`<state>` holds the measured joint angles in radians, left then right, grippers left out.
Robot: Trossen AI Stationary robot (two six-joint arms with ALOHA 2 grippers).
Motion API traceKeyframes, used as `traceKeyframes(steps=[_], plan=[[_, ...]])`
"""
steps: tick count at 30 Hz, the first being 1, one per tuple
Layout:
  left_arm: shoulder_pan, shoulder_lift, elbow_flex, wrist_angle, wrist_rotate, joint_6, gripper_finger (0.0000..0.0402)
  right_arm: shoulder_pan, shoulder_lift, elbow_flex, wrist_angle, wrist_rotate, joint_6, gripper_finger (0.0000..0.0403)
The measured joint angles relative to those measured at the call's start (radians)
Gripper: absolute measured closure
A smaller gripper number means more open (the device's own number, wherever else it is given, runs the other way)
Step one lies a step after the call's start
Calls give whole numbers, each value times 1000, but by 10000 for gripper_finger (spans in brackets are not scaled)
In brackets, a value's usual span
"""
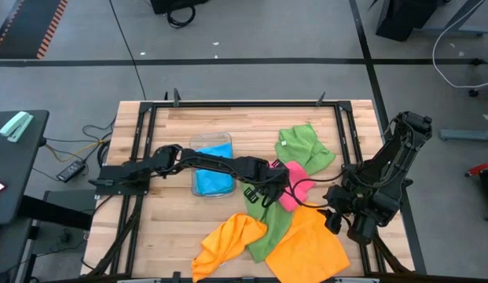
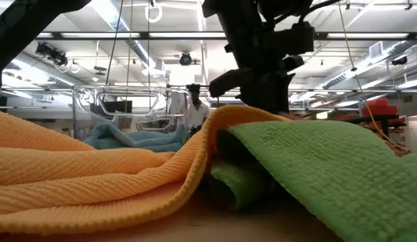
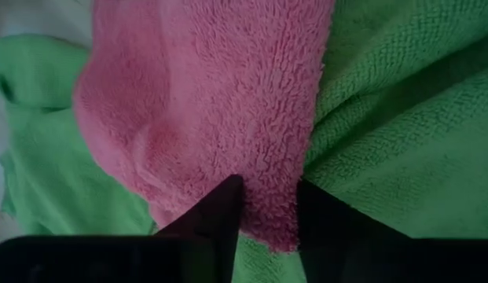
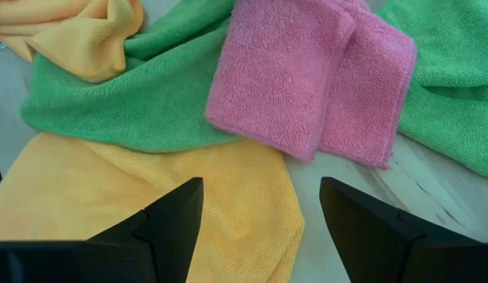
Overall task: Fold microfiber towels
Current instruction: Fold the top pink towel
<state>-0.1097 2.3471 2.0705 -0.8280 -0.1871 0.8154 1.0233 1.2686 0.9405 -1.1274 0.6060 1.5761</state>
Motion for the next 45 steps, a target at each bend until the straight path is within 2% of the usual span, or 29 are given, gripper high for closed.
traceKeyframes(steps=[7, 14, 22, 28, 35, 39, 45], plan=[[1, -28, 0, 10, 12, -42, 314, 0, 0, 0, 0, 0, 1, 139], [22, -28, 0, -32, 190, -161, 348, 0, 0, 0, 0, 3, 12, 139], [29, -28, 0, -30, 203, -199, 390, -27, 0, 0, 1, 7, 15, 139], [33, -31, 0, -37, 205, -290, 388, -70, 0, 1, 26, 55, -1, 139], [78, -71, 0, -54, 229, -467, 387, -114, 4, -2, 42, 137, -79, 139], [112, -95, 1, -67, 278, -543, 379, -114, 4, -60, 137, 189, -86, 139], [151, -107, 1, -65, 354, -658, 391, -142, 5, -178, 420, 225, -161, 139]])
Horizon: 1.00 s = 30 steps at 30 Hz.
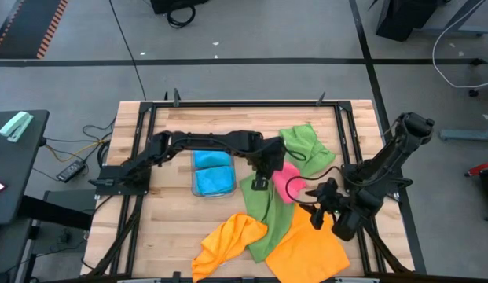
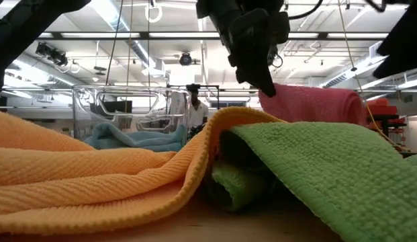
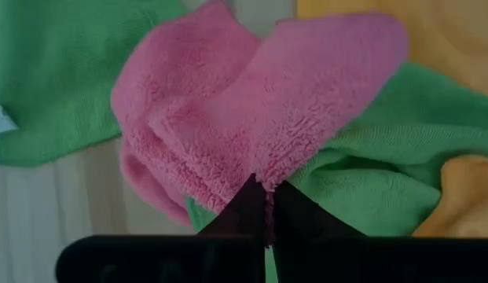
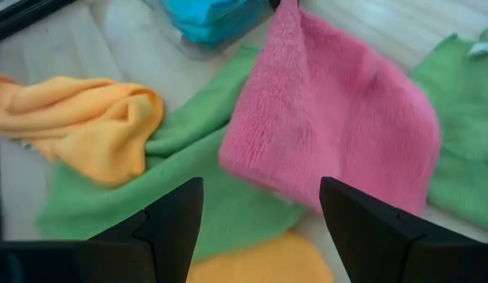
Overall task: Fold microfiber towels
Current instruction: Fold the top pink towel
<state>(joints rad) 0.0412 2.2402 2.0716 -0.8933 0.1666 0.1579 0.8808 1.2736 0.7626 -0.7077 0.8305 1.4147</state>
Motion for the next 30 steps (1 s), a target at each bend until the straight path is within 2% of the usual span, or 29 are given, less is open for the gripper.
traceKeyframes(steps=[7, 13, 17, 22, 30], plan=[[0, -3, 0, 5, 14, -20, 370, -109, 0, -34, 105, 6, -133, 139], [0, -3, 0, 5, 16, -57, 390, -170, 0, -34, 173, 6, -198, 139], [0, -3, 0, 5, 15, -99, 384, -180, 0, -34, 208, 5, -215, 135], [-1, -3, 0, 5, 15, -103, 369, -180, 0, -34, 210, 3, -208, 110], [-5, -3, 0, 5, 15, -129, 390, -205, 0, -34, 210, 3, -207, 62]])
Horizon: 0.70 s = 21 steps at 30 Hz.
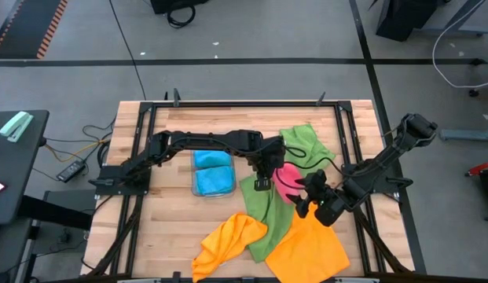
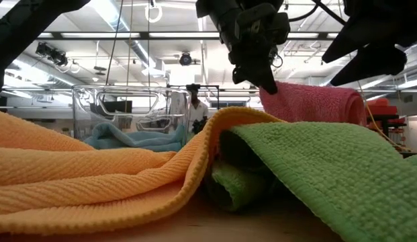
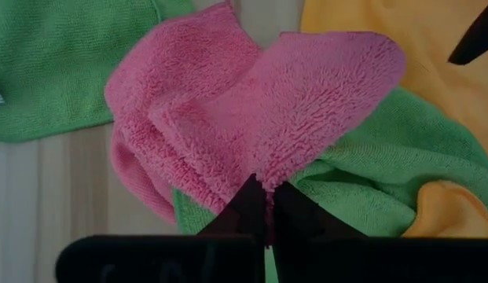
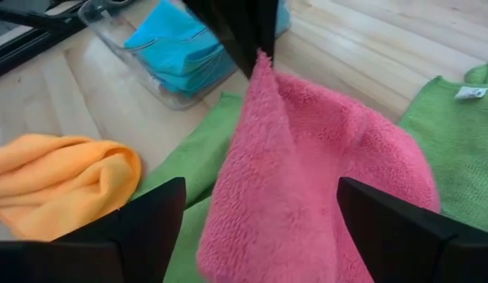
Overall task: Fold microfiber towels
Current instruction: Fold the top pink towel
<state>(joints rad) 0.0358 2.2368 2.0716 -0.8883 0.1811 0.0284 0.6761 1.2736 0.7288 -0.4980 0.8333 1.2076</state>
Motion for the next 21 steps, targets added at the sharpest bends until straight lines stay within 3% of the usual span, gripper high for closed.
traceKeyframes(steps=[6, 15, 21], plan=[[-10, 0, 0, 0, 0, 0, 367, -32, 0, 0, 0, 0, 0, 54], [-12, 1, 0, 0, 1, 0, 390, -35, 0, 0, 37, -18, 8, 54], [-12, 2, -1, -1, 1, 0, 366, -44, 15, 16, 77, -23, -6, 54]])
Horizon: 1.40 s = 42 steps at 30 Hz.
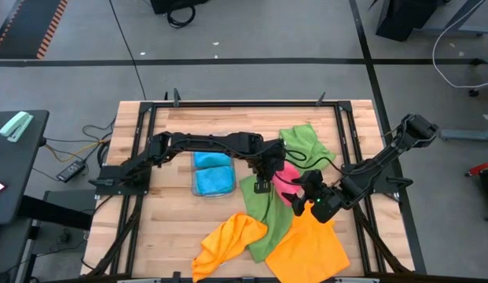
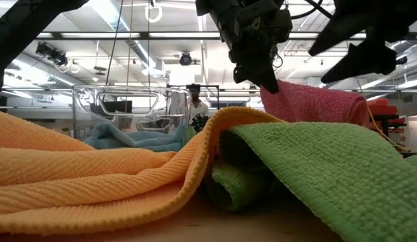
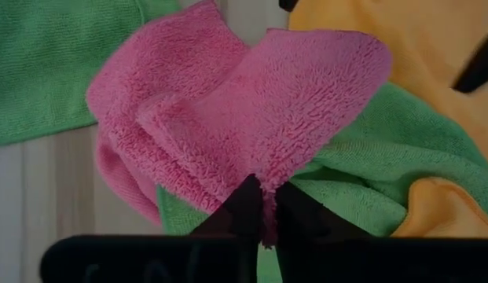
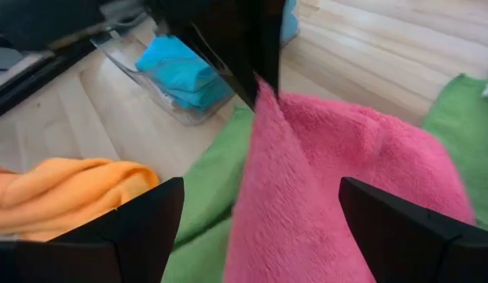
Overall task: Fold microfiber towels
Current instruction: Fold the top pink towel
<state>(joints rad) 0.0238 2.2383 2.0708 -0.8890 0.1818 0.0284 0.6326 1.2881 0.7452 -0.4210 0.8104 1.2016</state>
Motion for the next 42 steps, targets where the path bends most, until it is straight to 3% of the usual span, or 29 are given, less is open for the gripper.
traceKeyframes(steps=[7, 11, 16, 25, 30, 38, 42], plan=[[2, 0, 0, -3, 0, 0, 390, -40, 101, 119, 1, 0, -90, 54], [1, 0, 0, -11, 0, 0, 382, -49, 138, 164, -28, 32, -121, 54], [1, 0, 0, -23, 0, 0, 366, -45, 118, 164, -90, 50, -102, 54], [1, 0, 0, -26, 7, 0, 389, -8, 102, 164, -199, 53, -76, 54], [1, 0, 0, -27, 10, -2, 368, -8, 145, 163, -205, 53, -75, 54], [1, 0, 0, -30, 11, -21, 390, -8, 259, 162, -144, 42, -54, 54], [1, 0, 0, -30, 11, -21, 379, -8, 303, 162, -141, 39, -76, 54]])
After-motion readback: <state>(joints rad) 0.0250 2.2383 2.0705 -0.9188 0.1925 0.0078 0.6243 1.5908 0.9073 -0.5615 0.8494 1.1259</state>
